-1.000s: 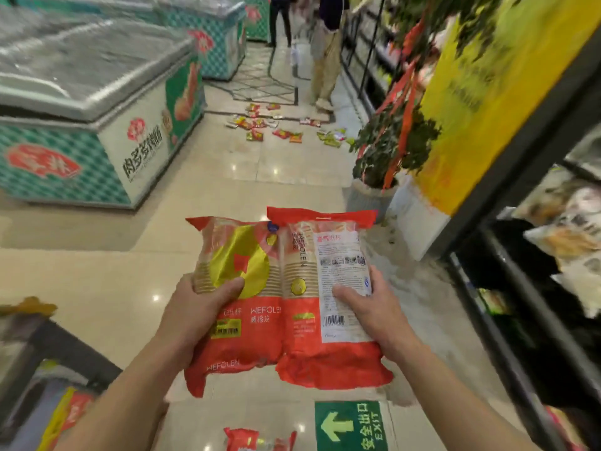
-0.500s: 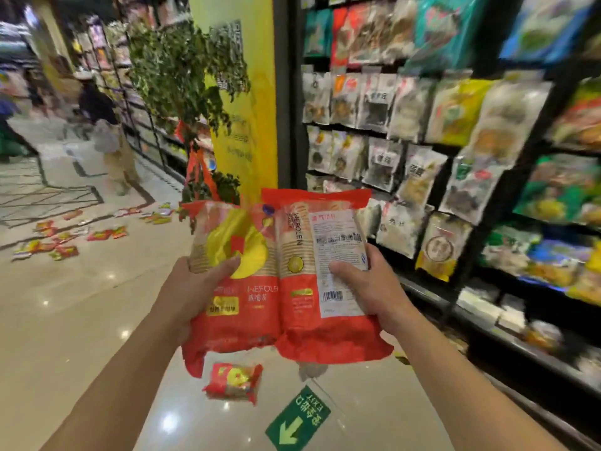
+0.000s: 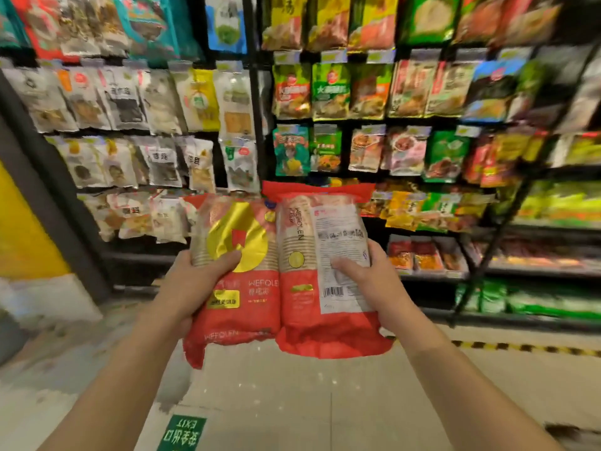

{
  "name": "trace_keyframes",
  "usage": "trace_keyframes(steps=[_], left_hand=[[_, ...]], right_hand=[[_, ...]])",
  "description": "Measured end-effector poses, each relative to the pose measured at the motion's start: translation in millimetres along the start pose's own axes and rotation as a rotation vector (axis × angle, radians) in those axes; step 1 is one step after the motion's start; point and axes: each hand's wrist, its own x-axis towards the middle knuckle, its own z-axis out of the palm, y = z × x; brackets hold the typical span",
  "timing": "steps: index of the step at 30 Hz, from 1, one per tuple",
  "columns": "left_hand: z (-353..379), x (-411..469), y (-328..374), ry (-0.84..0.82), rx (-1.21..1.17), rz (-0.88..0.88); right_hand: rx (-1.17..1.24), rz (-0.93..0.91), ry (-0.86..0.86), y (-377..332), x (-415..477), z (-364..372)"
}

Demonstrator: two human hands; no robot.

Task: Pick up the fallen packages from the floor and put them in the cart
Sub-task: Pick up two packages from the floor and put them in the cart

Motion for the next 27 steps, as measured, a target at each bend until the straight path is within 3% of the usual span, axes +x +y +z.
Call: trace_keyframes(steps=[8,14,21,27], left_hand=[[277.7,-14.5,-14.8,-0.341,0.104,0.021],[454.7,-71.9,-23.4,-0.644,0.296,0.040],[617.2,-148.2,-68.3,-1.009,0.480,0.069],[728.0,-207.9,-136.8,-1.293,0.585,0.008]], right_hand=[[0.017,0.048,0.398,30.5,-62.7,-257.2],[-0.029,0.082,0.742,58.1,-144.2,-396.6],[0.051,0.192,1.131,116.1,-256.6,-482.1],[0.020,0.344,1.474,145.7,-340.4,-506.3]])
